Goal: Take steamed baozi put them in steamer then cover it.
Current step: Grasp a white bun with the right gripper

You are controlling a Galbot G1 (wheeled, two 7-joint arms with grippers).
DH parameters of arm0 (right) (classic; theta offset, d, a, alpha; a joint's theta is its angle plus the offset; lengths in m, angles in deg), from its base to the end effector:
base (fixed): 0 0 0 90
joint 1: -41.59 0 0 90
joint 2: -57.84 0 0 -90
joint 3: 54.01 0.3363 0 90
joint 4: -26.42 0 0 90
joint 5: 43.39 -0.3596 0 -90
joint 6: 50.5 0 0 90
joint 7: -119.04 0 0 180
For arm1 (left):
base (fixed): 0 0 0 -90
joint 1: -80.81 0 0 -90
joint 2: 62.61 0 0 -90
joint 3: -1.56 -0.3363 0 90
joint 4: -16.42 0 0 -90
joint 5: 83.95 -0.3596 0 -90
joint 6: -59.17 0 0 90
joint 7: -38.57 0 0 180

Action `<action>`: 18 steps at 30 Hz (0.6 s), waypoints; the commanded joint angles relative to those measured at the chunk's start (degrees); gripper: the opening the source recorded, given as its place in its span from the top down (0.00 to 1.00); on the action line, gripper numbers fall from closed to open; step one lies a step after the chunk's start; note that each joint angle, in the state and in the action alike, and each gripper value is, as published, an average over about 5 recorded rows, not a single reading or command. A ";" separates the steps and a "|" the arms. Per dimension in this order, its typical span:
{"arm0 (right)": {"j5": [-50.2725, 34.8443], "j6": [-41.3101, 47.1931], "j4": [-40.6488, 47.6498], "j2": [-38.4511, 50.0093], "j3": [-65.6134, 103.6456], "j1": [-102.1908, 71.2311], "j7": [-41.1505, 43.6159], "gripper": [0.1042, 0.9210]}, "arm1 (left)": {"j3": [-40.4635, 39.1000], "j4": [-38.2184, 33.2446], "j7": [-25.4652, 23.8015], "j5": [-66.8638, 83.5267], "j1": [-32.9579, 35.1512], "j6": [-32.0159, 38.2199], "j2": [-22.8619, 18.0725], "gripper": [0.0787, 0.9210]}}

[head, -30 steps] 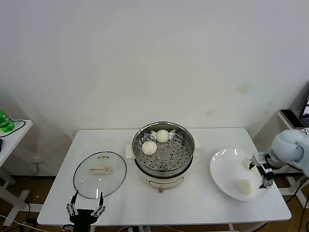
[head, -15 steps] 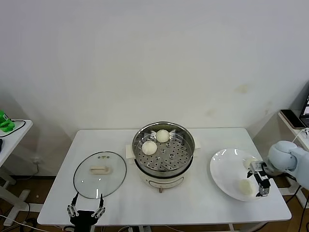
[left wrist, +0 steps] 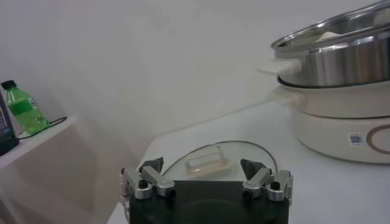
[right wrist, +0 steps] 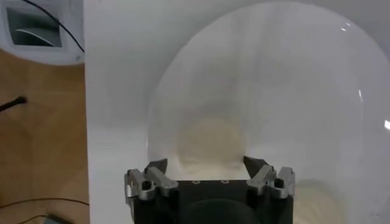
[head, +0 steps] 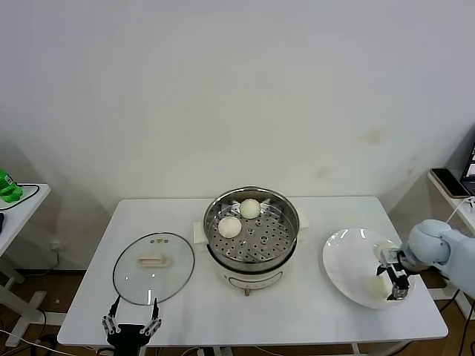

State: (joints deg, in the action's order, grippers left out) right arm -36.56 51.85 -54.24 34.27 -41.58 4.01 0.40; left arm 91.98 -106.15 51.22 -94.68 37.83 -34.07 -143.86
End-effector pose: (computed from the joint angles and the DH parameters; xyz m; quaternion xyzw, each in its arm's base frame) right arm 0.4234 -0.2232 -0.2294 0.4863 -0.5048 0.5299 0.4773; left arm 0.1036 0.0239 -0.3176 0.0546 -0.9753 -0.1701 0.1300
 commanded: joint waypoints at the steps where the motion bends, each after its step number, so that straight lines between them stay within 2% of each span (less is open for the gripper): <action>1: -0.03 0.08 0.38 -0.33 1.02 -1.13 -0.23 0.30 | -0.03 -0.14 -0.01 -0.04 0.06 0.04 -0.06 0.12; 8: -0.12 0.07 0.18 -0.12 1.09 -1.20 -0.50 0.38 | -0.08 -0.47 0.03 -0.06 0.20 0.07 -0.18 0.12; 15: -0.59 0.05 -0.64 0.61 1.69 -1.31 -0.87 0.53 | -0.11 -0.92 0.04 -0.16 0.46 0.14 -0.20 0.12; 18: -0.61 -0.05 -1.44 1.34 2.50 -0.88 -0.70 0.57 | -0.11 -1.10 0.04 -0.14 0.63 0.13 -0.09 0.12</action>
State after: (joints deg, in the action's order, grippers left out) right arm -37.12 51.84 -55.16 35.16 -39.95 3.09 -0.22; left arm 91.88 -107.11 51.27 -94.83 38.31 -33.93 -144.04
